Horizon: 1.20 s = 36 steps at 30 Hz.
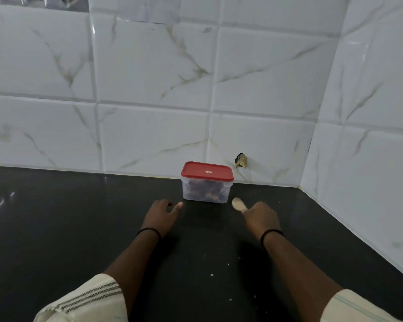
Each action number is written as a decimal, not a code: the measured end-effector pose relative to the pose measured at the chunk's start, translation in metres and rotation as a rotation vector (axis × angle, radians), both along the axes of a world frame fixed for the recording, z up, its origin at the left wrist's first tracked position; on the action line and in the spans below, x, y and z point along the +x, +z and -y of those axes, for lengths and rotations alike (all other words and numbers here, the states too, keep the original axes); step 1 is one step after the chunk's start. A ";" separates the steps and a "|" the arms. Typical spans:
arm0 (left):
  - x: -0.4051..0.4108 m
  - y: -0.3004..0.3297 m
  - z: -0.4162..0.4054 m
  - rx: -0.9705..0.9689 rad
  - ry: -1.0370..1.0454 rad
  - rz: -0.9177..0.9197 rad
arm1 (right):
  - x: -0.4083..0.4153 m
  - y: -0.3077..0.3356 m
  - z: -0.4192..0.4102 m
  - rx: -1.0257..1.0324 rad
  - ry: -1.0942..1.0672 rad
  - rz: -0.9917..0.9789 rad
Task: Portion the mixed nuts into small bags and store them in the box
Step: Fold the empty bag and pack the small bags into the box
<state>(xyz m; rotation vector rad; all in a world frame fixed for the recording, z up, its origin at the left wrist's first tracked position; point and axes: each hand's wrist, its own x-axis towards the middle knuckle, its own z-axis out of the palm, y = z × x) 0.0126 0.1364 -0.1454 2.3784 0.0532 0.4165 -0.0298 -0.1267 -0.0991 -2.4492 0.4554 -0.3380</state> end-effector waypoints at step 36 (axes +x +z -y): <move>0.069 0.001 0.011 0.548 -0.086 -0.229 | 0.115 -0.035 0.000 -0.357 -0.042 0.086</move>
